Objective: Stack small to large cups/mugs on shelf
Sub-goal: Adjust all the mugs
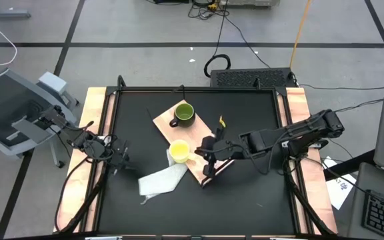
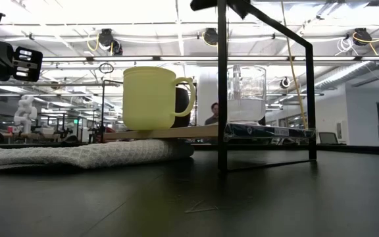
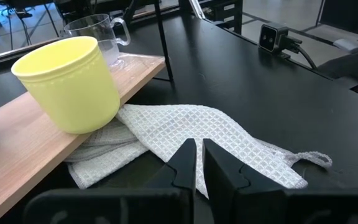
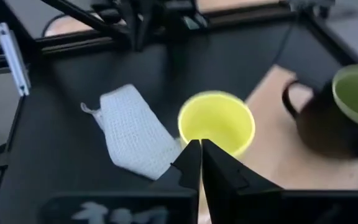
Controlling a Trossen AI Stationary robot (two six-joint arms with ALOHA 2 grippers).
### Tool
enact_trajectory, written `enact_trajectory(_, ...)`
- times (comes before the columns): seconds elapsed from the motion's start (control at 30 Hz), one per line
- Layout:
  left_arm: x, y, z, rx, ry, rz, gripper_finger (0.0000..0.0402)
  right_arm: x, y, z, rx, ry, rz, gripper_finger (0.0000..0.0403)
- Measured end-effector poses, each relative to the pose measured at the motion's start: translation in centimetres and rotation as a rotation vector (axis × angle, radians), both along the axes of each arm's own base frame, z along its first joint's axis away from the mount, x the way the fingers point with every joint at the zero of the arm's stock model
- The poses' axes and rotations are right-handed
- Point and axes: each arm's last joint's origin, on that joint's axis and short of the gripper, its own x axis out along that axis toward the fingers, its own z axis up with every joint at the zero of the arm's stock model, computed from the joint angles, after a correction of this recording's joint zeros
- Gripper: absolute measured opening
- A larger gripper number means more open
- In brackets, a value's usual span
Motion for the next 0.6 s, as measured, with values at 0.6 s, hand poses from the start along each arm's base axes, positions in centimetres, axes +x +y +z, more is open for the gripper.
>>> enact_trajectory(0.6,0.0,0.0,0.0,-0.012,0.004,0.004,0.0031,0.3,1.7,-2.6,-0.129,-0.185,0.150,0.0006)
